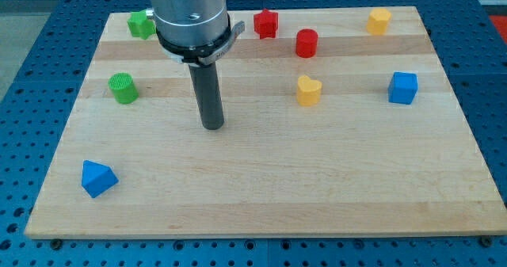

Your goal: Push the arm in between the green circle and the heart

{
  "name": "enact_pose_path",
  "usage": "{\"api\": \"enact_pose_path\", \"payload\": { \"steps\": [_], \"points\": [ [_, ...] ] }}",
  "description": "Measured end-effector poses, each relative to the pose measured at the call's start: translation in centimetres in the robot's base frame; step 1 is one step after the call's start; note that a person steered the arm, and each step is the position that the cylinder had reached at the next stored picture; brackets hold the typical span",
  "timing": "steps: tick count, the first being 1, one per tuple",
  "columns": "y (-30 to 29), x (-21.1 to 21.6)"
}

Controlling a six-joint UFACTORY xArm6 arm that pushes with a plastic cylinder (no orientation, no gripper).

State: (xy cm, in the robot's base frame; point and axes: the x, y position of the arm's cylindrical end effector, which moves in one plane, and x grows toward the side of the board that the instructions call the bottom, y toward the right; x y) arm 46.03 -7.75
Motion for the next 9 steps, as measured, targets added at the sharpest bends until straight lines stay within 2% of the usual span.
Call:
{"api": "enact_pose_path", "payload": {
  "steps": [6, 7, 9],
  "points": [
    [0.0, -3.3],
    [0.7, -5.2],
    [6.0, -8.0]
  ]
}}
